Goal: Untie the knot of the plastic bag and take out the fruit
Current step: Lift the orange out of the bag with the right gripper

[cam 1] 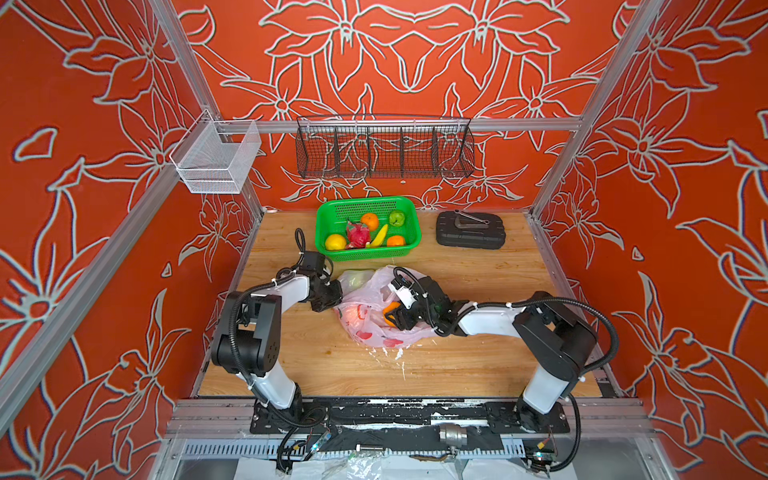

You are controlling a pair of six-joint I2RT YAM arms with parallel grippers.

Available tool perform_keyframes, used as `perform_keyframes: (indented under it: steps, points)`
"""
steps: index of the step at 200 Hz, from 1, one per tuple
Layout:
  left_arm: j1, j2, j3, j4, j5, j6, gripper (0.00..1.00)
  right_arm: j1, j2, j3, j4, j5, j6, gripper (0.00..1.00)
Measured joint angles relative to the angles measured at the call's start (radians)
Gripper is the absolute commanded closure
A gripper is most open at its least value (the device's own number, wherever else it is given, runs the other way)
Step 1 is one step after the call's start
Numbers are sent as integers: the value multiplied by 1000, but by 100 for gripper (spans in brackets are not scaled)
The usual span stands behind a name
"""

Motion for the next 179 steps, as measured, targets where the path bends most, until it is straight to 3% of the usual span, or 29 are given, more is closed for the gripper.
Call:
perform_keyframes:
  steps: [44, 80, 116, 155, 179]
  points:
    - [1, 0, 5, -5, 2, 4, 100, -2, -38, -9, -46, 10, -5, 40]
    - [1, 0, 5, -9, -4, 4, 100, -16, -159, -70, -58, 16, 19, 40]
    - [-16, -4, 5, -10, -16, 3, 100, -32, -273, -137, -54, 4, 79, 40]
    - [-86, -28, 5, -8, -57, -7, 100, -33, -345, -175, -3, -100, 209, 37]
    - [-118, -48, 5, -4, -80, -13, 89, -33, -356, -175, 51, -154, 294, 36]
